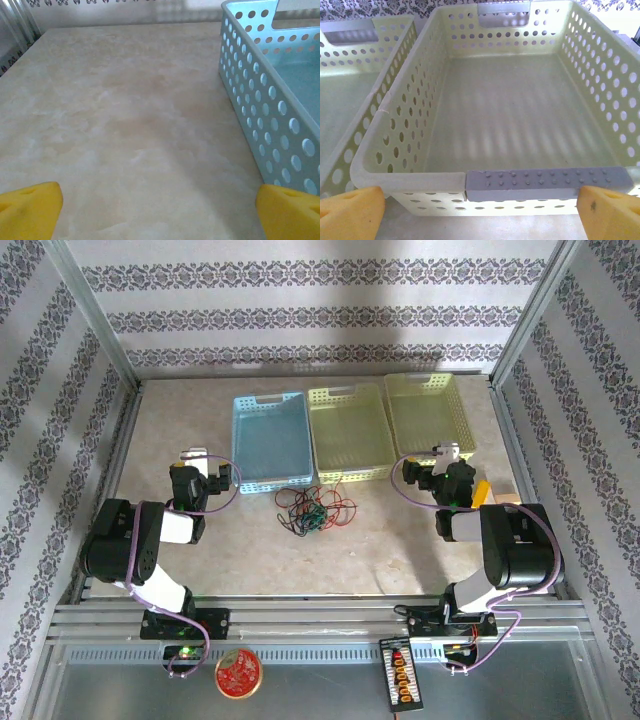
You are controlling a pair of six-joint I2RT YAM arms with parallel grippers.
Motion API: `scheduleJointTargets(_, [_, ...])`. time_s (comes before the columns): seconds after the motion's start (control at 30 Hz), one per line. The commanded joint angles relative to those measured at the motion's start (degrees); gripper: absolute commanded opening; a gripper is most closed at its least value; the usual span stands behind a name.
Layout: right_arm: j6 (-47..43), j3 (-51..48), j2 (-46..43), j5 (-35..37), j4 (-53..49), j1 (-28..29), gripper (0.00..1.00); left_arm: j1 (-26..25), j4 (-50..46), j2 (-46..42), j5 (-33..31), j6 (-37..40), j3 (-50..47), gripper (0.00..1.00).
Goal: Untangle the cables
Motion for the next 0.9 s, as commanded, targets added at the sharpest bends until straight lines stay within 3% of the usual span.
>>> scheduleJointTargets(0.0, [-0.1, 0.7, -0.3, -0.7, 1.8, -0.2, 0.98, -0.1, 1.3, 0.1, 0.1, 0.3, 0.4, 0.99])
scheduleJointTargets(0.87, [-0.7, 0.6, -0.2, -0.1, 2.0, 0.5, 0.98, 0.0, 1.1, 0.1, 0.3, 0.0, 0.5, 0.99])
